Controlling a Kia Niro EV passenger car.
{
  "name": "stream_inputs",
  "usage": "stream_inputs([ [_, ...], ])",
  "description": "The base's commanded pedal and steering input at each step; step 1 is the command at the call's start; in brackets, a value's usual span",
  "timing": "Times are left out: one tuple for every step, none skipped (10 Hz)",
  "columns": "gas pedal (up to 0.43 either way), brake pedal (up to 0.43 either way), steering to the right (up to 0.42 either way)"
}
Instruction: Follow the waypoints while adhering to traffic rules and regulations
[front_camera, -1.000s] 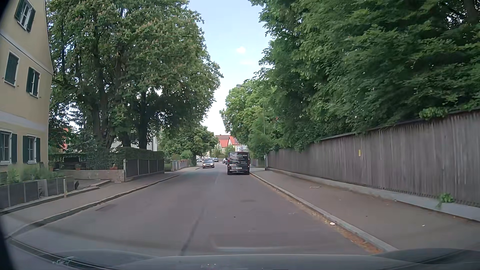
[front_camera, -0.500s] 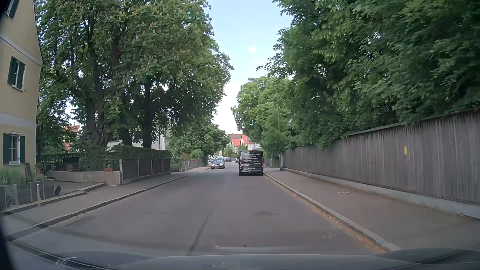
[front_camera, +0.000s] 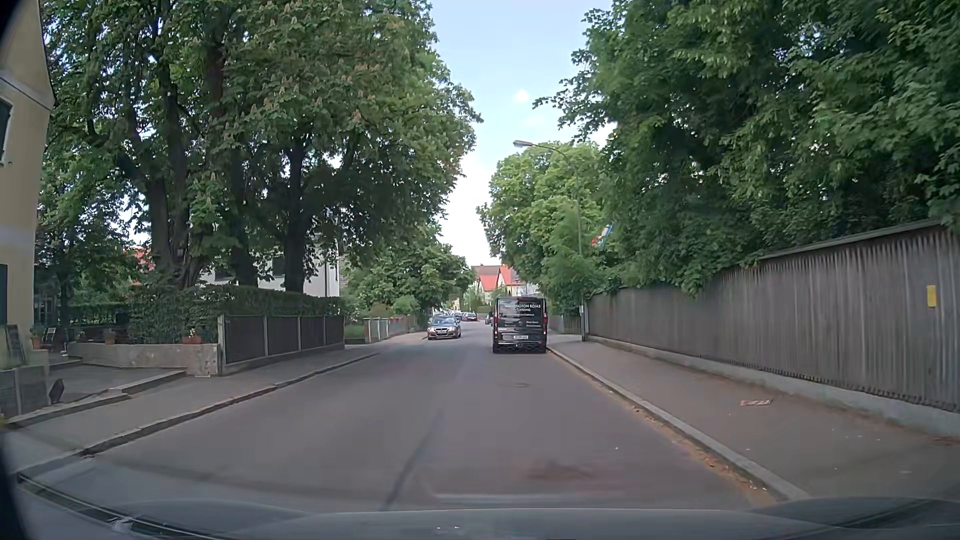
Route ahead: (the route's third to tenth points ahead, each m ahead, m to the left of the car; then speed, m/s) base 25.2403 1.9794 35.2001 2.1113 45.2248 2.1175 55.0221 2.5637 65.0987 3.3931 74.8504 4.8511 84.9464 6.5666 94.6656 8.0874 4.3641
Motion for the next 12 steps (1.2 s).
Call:
stream_inputs([
  [0.0, 0.177, -0.012],
  [0.0, 0.189, -0.011],
  [0.0, 0.189, -0.011],
  [0.0, 0.189, -0.011],
  [0.0, 0.189, -0.011],
  [0.0, 0.189, -0.012],
  [0.0, 0.201, -0.012],
  [0.0, 0.22, -0.018],
  [0.0, 0.226, -0.021],
  [0.0, 0.232, -0.022],
  [0.0, 0.238, -0.021],
  [0.0, 0.244, -0.021],
])
